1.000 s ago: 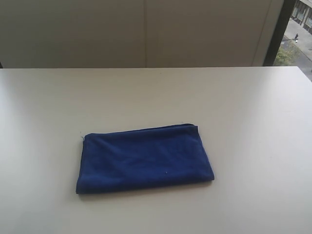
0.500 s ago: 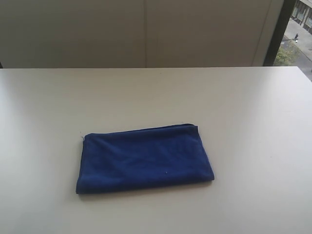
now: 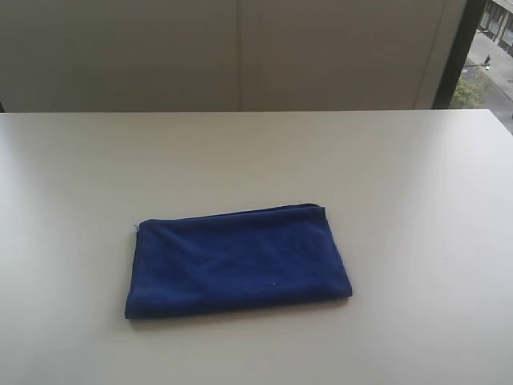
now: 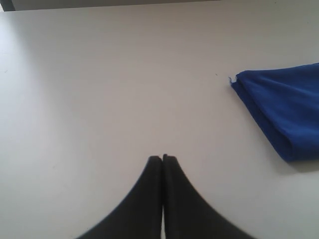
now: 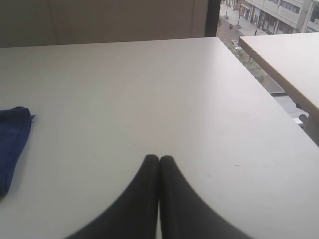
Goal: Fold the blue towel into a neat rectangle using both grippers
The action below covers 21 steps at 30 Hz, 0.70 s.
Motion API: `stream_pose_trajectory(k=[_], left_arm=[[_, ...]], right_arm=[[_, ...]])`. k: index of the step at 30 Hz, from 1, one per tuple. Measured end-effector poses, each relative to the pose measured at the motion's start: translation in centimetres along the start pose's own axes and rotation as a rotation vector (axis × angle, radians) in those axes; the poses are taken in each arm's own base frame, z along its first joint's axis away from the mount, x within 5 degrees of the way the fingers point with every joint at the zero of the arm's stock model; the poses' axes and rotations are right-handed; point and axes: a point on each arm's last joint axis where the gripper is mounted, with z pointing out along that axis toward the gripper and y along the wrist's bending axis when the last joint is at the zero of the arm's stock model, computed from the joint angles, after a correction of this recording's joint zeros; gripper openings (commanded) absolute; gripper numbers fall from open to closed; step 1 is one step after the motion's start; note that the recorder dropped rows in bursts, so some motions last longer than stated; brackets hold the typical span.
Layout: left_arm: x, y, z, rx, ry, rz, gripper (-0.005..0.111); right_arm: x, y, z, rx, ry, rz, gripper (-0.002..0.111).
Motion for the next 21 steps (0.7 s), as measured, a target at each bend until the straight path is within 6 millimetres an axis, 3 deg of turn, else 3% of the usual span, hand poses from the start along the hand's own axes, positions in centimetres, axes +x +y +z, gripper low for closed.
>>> stream_pose_trajectory(k=[21], left_arm=[[0.00, 0.00, 0.00, 0.000, 0.000, 0.000, 0.000]], right_arm=[[0.02, 0.38, -0.01, -0.068, 0.003, -0.018, 0.000]])
